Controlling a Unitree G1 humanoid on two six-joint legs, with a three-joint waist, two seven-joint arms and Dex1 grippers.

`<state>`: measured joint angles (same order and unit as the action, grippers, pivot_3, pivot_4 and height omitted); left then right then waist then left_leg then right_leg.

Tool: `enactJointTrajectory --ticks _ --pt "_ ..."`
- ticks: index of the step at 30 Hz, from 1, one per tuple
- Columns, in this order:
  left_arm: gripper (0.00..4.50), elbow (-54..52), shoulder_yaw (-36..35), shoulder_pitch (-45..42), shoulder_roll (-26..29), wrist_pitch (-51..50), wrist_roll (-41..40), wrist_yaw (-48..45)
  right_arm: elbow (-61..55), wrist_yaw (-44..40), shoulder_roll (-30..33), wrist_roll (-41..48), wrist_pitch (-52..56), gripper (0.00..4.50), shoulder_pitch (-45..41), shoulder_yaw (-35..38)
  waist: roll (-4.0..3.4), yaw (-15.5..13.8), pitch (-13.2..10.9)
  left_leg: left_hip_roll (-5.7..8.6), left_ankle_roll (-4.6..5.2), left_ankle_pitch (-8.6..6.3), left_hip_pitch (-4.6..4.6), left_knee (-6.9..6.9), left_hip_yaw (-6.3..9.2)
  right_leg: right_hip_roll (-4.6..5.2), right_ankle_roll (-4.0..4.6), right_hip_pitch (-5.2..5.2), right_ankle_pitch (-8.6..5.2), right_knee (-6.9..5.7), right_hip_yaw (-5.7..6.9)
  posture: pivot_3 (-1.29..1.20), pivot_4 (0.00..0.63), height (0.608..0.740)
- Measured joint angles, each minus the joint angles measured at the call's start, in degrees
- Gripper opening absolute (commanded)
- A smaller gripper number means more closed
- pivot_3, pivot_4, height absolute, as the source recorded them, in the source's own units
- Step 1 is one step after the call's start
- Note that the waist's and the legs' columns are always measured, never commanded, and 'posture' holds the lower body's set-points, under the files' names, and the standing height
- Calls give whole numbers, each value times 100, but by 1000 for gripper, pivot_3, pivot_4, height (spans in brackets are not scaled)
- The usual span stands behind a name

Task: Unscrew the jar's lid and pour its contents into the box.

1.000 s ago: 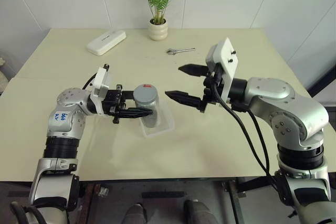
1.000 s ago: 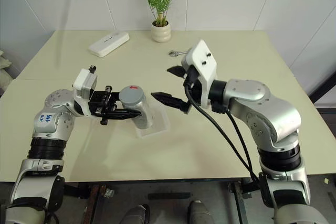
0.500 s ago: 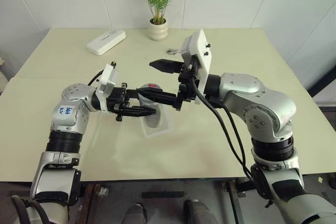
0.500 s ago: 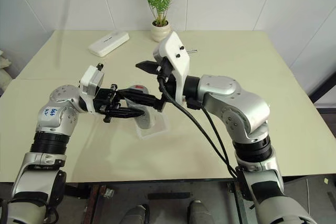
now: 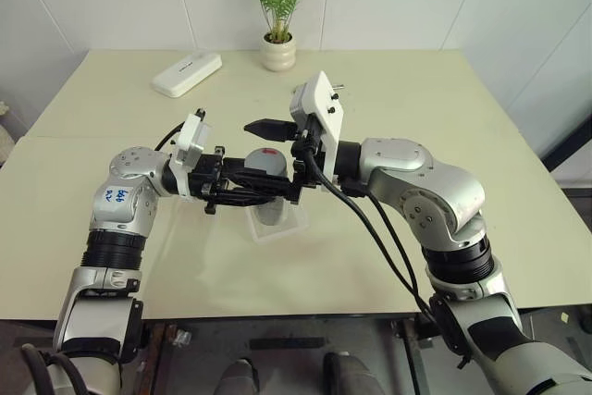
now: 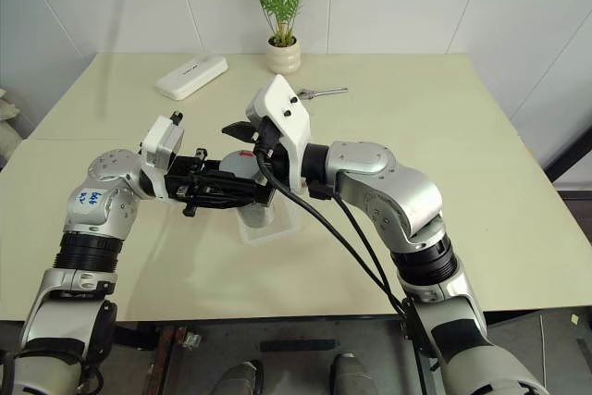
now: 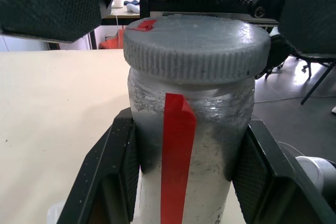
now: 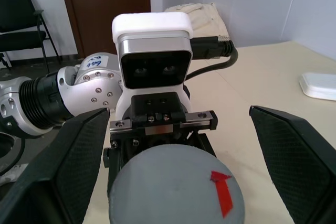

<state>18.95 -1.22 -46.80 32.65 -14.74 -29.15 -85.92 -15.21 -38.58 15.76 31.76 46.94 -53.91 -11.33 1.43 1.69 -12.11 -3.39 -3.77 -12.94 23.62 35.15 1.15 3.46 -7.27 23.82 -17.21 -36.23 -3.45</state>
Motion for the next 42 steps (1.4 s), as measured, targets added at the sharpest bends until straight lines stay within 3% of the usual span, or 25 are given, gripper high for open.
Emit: enactJointTrajectory --ticks 13,42 --pt "1972 6 1 0 -9 61 12 7 63 -13 20 -202 -62 4474 2 -7 0 7 0 -2 0 0 -1 0 0 -2 2 1 -1 -5 0 0 150 740" --pt "1972 132 -16 0 -23 106 31 26 -952 4 1132 191 580 4474 475 313 0 4 0 -3 0 0 -1 0 -1 -2 3 1 -2 -4 -1 0 150 740"
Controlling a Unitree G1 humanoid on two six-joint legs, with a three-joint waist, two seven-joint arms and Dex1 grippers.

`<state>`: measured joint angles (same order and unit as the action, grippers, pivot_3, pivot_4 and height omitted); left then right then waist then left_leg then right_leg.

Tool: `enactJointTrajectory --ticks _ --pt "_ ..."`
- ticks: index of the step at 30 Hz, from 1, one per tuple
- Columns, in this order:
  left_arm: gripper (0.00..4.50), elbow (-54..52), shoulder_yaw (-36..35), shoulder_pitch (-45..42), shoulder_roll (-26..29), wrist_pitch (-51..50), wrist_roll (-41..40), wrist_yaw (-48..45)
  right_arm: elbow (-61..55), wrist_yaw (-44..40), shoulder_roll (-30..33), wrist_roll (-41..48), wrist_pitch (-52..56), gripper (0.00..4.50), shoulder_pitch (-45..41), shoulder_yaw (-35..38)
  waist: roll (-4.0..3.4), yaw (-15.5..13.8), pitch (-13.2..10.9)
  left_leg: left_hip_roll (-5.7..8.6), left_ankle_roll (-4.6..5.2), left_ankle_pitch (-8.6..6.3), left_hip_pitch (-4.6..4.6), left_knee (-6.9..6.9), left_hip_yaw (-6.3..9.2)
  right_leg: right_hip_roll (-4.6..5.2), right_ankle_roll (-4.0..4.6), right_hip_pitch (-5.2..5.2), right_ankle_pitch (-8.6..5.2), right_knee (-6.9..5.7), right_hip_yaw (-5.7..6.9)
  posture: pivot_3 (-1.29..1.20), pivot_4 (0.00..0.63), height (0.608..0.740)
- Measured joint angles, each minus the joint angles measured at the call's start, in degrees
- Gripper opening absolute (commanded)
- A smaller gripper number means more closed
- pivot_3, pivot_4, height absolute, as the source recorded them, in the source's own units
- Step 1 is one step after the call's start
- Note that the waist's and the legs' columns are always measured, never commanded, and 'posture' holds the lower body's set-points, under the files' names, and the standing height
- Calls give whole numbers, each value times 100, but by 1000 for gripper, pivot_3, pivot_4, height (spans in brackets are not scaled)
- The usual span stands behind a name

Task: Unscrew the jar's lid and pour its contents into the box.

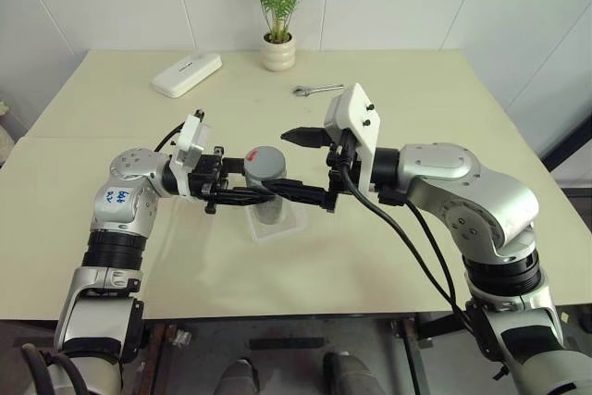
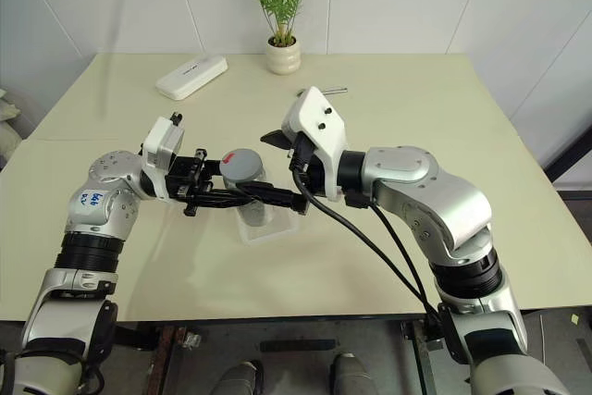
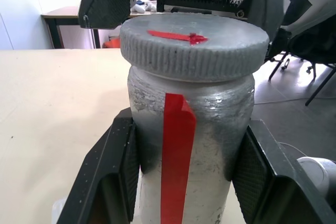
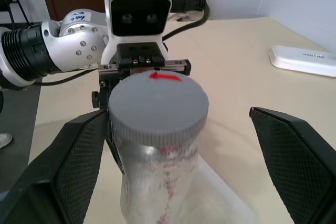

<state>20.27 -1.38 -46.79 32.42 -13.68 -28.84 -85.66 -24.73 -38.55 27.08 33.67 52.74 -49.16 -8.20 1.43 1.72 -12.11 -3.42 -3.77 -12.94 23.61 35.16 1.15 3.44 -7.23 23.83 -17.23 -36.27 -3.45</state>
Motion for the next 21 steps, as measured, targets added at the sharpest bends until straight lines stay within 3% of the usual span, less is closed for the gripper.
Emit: enactJointTrajectory --ticks 21 --pt "1972 38 19 0 -33 68 1 -25 -666 220 662 503 664 4474 334 512 0 -9 0 -2 1 0 1 0 -1 -1 1 0 -1 5 -2 0 150 740"
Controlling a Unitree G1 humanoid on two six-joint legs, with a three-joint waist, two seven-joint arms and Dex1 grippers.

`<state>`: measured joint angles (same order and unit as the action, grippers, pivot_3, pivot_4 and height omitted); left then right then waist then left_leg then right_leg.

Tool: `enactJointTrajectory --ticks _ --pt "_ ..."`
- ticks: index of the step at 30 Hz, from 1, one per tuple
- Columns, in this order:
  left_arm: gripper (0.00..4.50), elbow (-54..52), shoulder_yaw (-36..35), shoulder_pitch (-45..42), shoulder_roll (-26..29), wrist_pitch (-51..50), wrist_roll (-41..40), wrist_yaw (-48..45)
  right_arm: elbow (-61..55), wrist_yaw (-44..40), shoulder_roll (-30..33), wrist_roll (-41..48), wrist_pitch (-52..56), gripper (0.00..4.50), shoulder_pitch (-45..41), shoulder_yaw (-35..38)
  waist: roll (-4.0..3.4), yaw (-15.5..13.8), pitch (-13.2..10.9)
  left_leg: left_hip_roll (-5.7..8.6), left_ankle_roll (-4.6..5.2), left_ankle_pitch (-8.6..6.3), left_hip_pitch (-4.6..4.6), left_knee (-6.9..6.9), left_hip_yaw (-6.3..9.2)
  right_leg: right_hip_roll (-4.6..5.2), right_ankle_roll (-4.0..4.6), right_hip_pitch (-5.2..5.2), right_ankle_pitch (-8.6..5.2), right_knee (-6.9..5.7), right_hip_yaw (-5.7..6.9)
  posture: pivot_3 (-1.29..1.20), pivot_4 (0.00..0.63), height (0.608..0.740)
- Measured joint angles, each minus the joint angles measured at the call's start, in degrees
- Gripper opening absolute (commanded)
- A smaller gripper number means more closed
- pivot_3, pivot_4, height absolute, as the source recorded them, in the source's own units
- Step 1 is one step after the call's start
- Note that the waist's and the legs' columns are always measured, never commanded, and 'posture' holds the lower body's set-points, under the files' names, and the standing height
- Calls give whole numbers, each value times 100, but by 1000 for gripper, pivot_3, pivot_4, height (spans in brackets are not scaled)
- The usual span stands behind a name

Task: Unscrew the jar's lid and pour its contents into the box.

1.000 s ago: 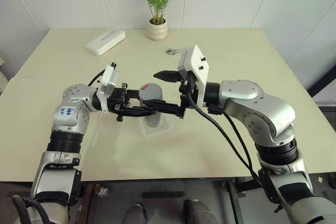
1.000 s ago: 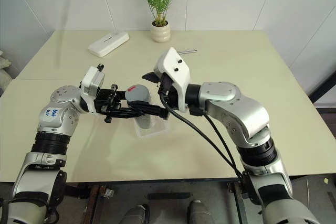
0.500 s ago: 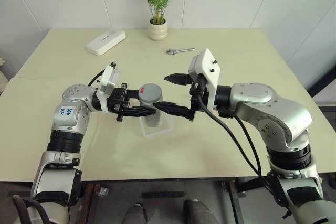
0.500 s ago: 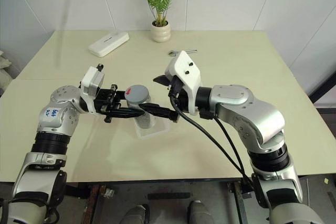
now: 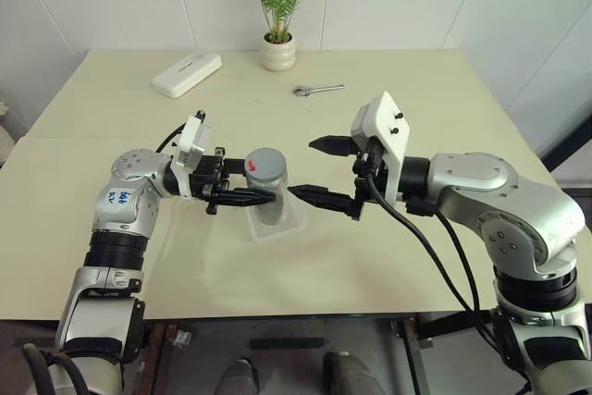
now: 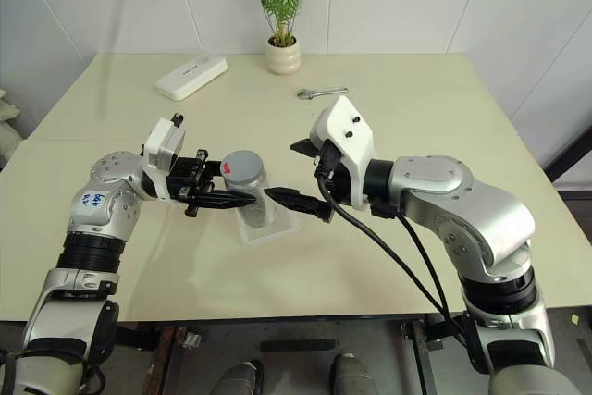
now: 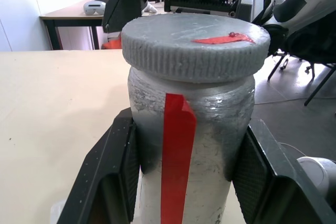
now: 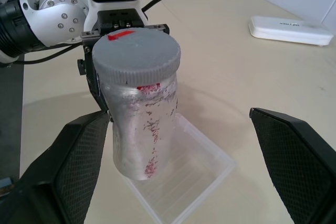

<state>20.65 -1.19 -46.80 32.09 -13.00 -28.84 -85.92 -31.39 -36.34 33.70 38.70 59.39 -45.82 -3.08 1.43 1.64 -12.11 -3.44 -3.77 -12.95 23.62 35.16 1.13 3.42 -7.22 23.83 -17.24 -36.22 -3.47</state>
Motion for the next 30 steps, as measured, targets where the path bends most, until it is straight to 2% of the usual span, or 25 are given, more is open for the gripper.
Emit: enactJointTrajectory --ticks 7,16,25,30 --pt "1972 2 0 0 0 3 0 0 -7 2 153 307 118 4474 -45 191 0 10 0 -1 0 0 -1 -1 0 -1 0 0 0 -1 0 0 150 740" --pt "1972 56 2 -1 -43 96 0 -1 285 364 -532 520 70 4474 -625 313 0 3 0 -1 0 0 -1 0 -1 -1 1 0 0 -1 -1 0 150 740" --pt "1972 60 10 -10 -69 117 1 0 721 472 -1203 351 -189 4474 -921 -234 -1 10 0 -3 0 0 -2 -1 -1 -3 2 1 -1 -8 0 0 150 740" --pt "1972 60 10 -10 -71 118 1 0 933 380 -1294 105 -456 4474 -923 -563 0 6 0 -3 1 0 -2 0 -1 -3 2 1 0 -8 0 0 150 740"
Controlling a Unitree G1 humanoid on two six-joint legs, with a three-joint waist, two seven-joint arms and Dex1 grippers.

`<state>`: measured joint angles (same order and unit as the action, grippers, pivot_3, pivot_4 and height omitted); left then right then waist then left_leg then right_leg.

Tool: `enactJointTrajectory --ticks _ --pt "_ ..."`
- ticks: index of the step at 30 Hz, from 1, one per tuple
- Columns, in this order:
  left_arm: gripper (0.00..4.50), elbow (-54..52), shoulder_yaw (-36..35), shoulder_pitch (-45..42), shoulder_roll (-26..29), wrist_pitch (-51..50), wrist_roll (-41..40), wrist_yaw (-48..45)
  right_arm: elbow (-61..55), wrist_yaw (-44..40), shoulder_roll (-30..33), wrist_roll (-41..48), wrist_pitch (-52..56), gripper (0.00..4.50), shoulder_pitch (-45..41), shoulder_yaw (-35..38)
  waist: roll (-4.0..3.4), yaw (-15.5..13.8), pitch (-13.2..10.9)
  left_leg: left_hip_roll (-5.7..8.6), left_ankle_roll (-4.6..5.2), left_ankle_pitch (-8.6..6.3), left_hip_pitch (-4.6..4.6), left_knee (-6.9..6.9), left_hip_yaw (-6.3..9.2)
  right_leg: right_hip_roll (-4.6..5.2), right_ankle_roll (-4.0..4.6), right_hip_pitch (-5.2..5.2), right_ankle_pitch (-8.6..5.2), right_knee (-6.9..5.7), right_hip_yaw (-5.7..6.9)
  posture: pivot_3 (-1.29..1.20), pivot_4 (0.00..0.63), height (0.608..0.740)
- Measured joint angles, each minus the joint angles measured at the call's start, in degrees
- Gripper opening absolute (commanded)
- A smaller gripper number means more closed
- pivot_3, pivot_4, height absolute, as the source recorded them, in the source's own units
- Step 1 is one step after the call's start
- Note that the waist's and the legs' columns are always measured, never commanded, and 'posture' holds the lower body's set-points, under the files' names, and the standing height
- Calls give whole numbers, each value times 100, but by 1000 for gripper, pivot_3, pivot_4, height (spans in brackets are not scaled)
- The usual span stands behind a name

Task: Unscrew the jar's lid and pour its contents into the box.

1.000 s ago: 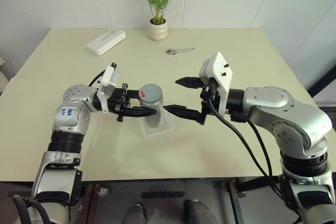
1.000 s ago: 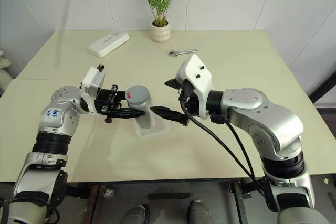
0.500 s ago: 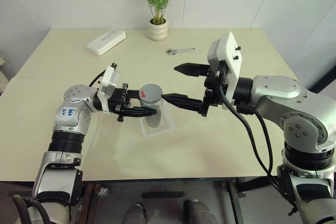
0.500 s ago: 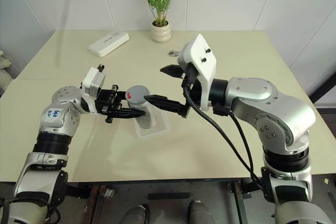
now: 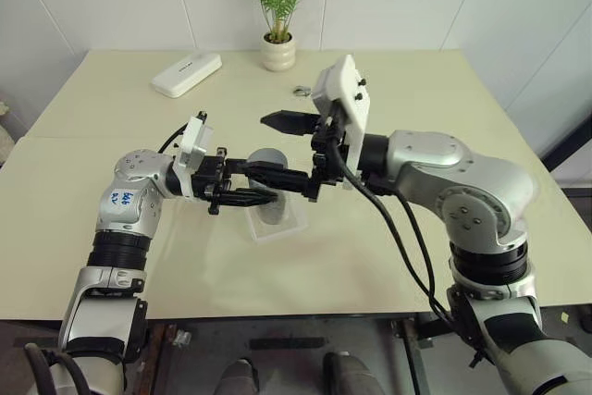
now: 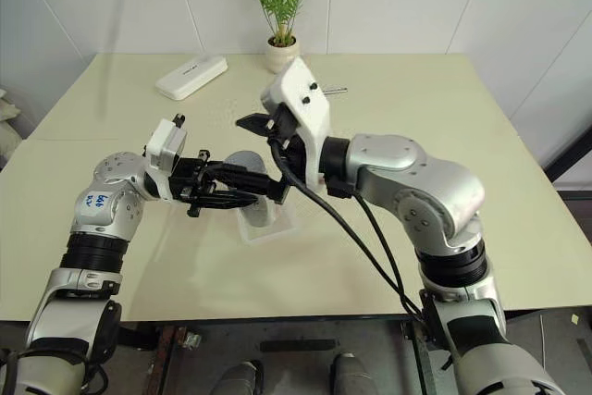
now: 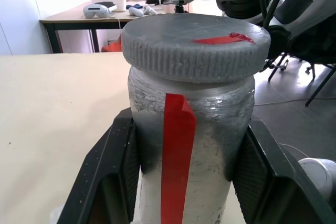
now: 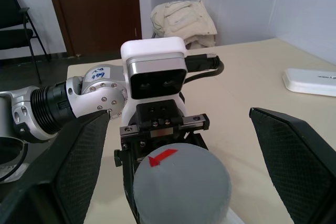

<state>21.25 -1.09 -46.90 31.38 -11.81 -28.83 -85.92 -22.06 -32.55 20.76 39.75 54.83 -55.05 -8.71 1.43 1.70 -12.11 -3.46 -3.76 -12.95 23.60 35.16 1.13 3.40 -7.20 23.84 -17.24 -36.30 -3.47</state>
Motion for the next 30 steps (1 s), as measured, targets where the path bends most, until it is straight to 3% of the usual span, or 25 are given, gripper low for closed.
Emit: enactJointTrajectory --ticks 11,30 --pt "1972 0 0 0 -10 1 0 1 435 -308 -82 -615 -469 4474 41 -456 0 7 0 -2 0 0 -1 0 0 -3 4 6 -2 -11 0 0 150 740" --pt "1972 -1 0 -1 -12 6 0 1 147 -548 395 -644 -339 4474 218 -298 0 8 0 -3 0 0 -1 0 0 -4 5 6 -3 -12 0 0 150 740"
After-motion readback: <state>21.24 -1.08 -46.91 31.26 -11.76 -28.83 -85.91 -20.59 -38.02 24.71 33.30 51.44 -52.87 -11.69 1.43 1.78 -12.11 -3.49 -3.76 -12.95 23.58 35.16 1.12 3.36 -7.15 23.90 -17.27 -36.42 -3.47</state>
